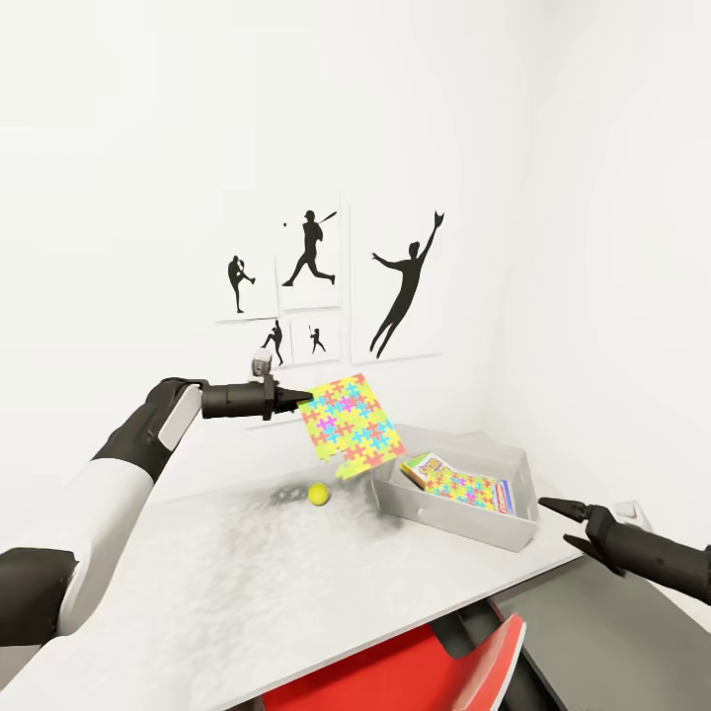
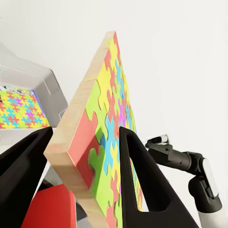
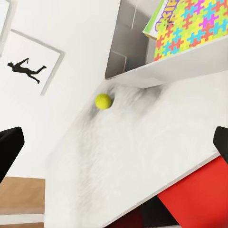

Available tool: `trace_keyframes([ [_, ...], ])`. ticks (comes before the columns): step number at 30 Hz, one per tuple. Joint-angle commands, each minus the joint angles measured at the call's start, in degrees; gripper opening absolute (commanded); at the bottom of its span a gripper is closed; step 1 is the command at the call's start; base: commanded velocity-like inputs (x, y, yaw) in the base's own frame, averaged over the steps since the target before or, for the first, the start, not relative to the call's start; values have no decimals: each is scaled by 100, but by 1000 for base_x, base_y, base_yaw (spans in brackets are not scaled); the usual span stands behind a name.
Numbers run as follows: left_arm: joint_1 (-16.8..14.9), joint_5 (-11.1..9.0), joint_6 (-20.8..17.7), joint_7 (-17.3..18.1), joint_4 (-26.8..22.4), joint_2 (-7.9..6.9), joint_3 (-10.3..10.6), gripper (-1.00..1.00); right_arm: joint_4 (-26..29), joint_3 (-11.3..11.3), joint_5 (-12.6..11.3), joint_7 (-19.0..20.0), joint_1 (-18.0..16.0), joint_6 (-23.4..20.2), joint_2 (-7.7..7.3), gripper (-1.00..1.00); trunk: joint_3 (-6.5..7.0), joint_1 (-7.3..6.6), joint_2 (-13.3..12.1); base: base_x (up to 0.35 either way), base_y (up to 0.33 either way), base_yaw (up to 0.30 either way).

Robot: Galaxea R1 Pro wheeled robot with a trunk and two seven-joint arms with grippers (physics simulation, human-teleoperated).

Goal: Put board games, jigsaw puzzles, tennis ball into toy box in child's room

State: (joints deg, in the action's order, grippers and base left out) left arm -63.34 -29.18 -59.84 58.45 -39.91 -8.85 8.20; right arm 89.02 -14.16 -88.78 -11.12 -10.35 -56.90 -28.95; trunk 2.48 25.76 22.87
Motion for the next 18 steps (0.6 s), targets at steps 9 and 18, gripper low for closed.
trace_keyframes([
  [9,-3,-5,-16,8,1,-22,-5,-100,-6,-29,-26,-57,-54,-40,8,100,-3,2,5,0,5,-1],
  [18,-3,-9,-16,9,1,-25,-17,-100,-15,-34,-24,-57,-55,-40,11,100,8,2,5,0,35,-36],
])
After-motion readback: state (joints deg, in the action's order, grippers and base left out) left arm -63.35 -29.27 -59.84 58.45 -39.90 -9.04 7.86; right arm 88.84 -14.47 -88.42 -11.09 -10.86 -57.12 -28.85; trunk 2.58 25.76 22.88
